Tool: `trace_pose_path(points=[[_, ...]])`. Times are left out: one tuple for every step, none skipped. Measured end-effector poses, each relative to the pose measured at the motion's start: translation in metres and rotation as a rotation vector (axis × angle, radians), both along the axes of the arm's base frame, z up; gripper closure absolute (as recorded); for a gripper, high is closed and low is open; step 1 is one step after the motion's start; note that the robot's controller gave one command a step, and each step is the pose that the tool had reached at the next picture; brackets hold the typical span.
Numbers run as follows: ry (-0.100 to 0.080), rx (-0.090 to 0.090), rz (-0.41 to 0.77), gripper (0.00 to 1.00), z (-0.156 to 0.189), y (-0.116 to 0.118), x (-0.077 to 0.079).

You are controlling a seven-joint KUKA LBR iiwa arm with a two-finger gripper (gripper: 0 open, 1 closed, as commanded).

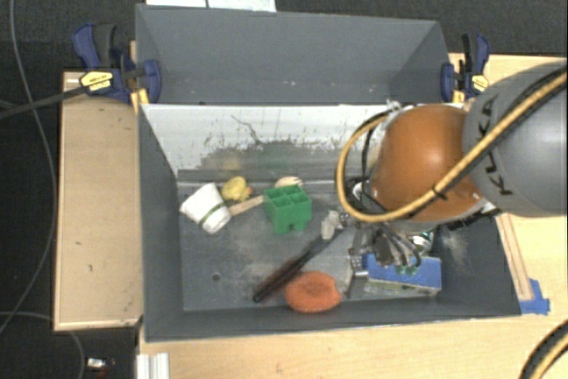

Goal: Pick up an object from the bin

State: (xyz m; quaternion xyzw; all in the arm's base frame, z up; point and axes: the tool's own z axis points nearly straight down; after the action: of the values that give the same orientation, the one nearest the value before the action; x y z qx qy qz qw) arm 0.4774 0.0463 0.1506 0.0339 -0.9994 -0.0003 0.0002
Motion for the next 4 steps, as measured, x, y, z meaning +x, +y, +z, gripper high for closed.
trace_pose_path(points=[[-0.002,0.0,-0.067,0.0,-0.05,0.01,0.013],[-0.012,0.001,0.035,0.0,-0.06,0.041,0.013],[-0.008,0.0,-0.155,0.0,-0.077,0.036,0.02],[-0.029,0.004,0.081,0.0,-0.077,0.037,0.011]])
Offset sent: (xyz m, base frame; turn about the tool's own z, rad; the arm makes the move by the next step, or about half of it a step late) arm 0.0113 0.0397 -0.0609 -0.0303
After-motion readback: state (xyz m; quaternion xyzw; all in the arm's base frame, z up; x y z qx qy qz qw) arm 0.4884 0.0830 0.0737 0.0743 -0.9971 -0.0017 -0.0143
